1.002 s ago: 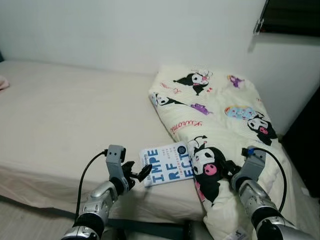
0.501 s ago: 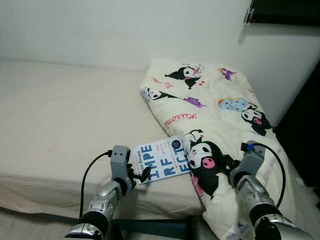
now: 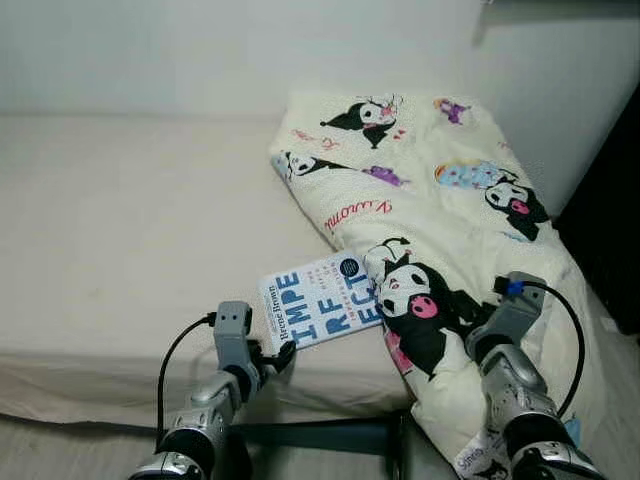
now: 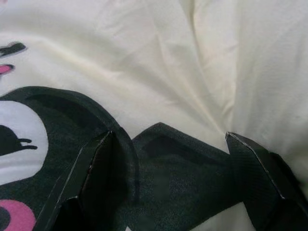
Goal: Clean up the room
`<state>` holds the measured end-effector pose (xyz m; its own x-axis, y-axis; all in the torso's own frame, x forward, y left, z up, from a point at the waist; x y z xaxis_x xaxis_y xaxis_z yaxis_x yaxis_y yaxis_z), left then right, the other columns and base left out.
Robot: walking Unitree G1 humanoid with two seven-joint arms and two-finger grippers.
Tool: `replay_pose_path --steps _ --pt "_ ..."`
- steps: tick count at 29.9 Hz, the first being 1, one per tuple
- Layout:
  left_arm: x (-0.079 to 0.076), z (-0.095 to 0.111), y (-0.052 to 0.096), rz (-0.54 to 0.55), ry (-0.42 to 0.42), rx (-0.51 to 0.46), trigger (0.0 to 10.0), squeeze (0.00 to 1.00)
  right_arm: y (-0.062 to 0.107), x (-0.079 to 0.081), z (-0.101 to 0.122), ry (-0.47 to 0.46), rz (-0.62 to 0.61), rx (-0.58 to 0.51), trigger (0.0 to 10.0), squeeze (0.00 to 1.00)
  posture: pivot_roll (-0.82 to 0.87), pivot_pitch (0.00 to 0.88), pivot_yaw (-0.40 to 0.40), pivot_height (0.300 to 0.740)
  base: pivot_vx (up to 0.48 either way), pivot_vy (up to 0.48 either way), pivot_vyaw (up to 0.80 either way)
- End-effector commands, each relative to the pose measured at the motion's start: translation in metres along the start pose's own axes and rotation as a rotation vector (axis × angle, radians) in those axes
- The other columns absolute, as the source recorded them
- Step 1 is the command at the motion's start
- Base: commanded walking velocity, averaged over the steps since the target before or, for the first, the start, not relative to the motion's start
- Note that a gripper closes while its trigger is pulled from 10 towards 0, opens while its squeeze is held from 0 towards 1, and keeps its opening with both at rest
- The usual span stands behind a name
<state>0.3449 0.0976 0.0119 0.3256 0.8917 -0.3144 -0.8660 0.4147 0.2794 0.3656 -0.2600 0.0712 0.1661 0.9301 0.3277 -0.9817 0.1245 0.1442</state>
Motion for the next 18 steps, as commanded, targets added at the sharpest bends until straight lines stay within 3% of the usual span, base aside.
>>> replay_pose_path --steps 1,3,4,8,17,18 --pt "-0.01 -0.01 -0.001 -0.046 0.065 0.027 10.0 0.0 0.009 -0.006 -0.017 -0.009 -0.015 0.053 10.0 0.0 -0.15 0.242 0.038 0.435 0.0 0.0 0.0" --pt "-0.018 -0.01 -0.003 -0.079 0.101 0.022 10.0 0.0 0.013 -0.008 -0.017 0.001 -0.013 0.052 10.0 0.0 -0.17 0.259 0.037 0.43 0.0 0.0 0.0" --pt "-0.027 -0.007 -0.007 -0.113 0.164 0.016 10.0 0.0 0.018 -0.011 -0.017 0.009 -0.011 0.051 10.0 0.0 -0.18 0.272 0.036 0.42 0.0 0.0 0.0" --pt "-0.034 0.0 -0.012 -0.138 0.235 -0.009 10.0 0.0 0.023 -0.012 -0.016 0.009 -0.007 0.045 10.0 0.0 -0.19 0.283 0.032 0.405 0.0 0.0 0.0" --pt "-0.058 0.002 -0.019 -0.219 0.235 0.001 10.0 0.0 0.03 -0.01 -0.015 0.011 -0.004 0.043 10.0 0.0 -0.21 0.29 0.031 0.381 0.0 0.0 0.0" --pt "-0.059 -0.001 -0.018 -0.216 0.225 0.012 0.0 0.0 0.031 -0.009 -0.011 0.005 -0.004 0.025 10.0 0.0 -0.21 0.29 0.031 0.381 0.0 0.0 0.0"
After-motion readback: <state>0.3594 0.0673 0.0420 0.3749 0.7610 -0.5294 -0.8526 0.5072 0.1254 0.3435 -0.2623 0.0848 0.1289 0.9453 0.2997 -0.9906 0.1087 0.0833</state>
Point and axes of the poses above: a point about 5 cm out from each wrist's last joint towards the gripper, its own y axis pointing back from the gripper into the wrist, its own z axis along the axis of the wrist's last joint, x = y × z, the point moved 4 cm from there along -y, pointing out of the wrist towards the gripper, and after that the axes turned 5 degrees about -y, right-handed, at the moved point
